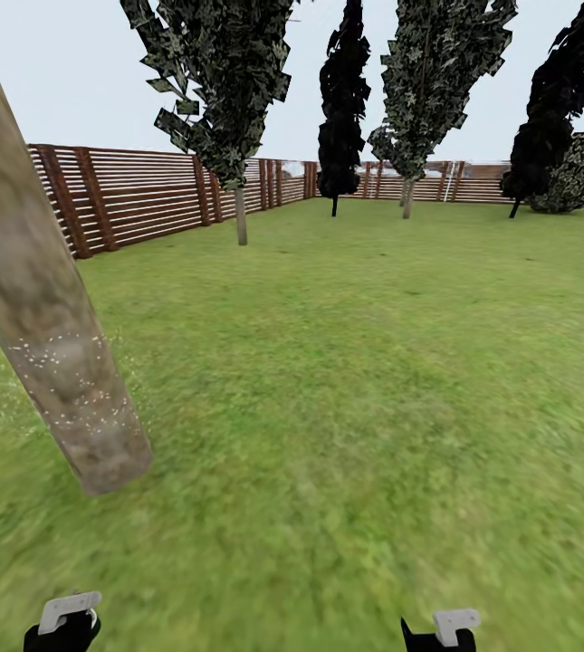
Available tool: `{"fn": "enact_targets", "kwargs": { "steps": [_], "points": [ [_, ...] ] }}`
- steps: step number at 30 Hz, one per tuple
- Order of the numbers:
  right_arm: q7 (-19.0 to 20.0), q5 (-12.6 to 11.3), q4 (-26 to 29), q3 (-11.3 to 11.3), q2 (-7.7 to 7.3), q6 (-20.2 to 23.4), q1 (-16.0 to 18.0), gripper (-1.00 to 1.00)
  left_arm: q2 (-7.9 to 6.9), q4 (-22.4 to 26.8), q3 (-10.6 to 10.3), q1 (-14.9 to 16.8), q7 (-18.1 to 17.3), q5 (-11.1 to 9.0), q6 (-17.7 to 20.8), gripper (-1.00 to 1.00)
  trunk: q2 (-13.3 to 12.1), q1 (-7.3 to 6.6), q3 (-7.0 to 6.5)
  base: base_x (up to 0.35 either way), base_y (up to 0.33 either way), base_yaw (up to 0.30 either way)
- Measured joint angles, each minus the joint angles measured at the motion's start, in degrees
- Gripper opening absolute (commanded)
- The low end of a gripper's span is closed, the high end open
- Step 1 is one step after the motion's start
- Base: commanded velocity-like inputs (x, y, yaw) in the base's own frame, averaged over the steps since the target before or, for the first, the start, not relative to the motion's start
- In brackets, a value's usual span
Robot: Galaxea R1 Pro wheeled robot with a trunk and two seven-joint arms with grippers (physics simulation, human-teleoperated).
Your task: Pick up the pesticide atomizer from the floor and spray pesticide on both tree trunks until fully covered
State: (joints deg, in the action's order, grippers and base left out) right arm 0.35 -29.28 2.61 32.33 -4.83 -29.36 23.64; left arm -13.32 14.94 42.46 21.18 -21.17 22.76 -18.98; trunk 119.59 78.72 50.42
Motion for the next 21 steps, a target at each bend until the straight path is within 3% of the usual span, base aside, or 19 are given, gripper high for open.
{"fn": "enact_targets", "kwargs": {
  "steps": [7,21],
  "points": [
    [0.0,0.0,-0.9,0.0,0.0,0.0,-0.4,1.0,0.2,-0.1,0.0,0.0,0.0,0.1,0.0,-1.0,-2.8,-1.54,-1.26,0.0,0.0,0.0],
    [0.0,0.0,-0.9,0.0,0.0,0.0,-0.4,1.0,0.4,0.3,0.0,0.0,0.0,0.0,0.0,-1.0,-2.8,-1.54,-1.26,0.0,0.0,0.0]
  ]
}}
